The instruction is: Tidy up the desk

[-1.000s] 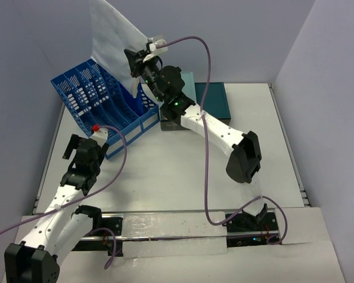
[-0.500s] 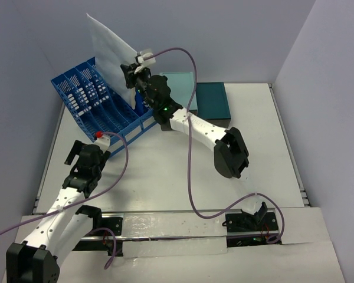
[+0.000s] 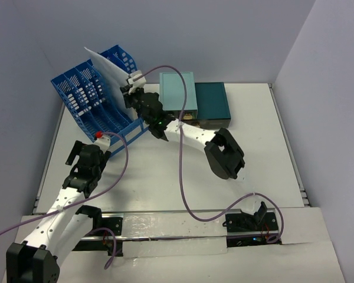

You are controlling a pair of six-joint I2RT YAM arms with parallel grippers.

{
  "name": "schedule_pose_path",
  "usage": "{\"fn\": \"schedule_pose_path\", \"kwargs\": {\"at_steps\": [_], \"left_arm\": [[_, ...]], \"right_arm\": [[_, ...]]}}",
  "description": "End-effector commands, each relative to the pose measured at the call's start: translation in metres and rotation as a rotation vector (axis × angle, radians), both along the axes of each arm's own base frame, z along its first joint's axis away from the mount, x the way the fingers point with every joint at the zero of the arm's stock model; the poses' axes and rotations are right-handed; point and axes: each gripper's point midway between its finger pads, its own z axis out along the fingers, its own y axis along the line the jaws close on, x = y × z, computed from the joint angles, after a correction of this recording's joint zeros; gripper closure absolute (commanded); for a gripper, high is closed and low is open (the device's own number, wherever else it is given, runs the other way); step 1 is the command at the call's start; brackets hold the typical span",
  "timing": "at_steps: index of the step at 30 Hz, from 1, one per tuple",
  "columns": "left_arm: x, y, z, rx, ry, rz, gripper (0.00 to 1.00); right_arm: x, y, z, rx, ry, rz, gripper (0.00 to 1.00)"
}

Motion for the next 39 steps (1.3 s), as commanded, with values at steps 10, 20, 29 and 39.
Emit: {"fn": "schedule_pose_path", "kwargs": {"at_steps": [10,20,29,39], "left_arm": [[0.001,-0.008,0.0,-0.066,-0.012,-0.013,0.01],[-0.006,-0.016,-0.009,-0.13,-0.02,-0.038,0.01],[-0.007,-0.019,-0.016,-0.181,-0.053,-0.021,0.01],[-0.004,-0.026,-0.013,-0.23,-0.107,-0.049,0.01]], "right_arm": [[-0.06,-0.042,0.099,0.09,-0.136,0.024,0.12],[-0.141,-0.159,0.058,-0.031,0.169,-0.016,0.08],[-0.148,-0.333,-0.107,-0.041,0.698,-0.507,0.05],[-0.178,-0.453,-0.191,0.297,0.782,-0.837,0.02]]}}
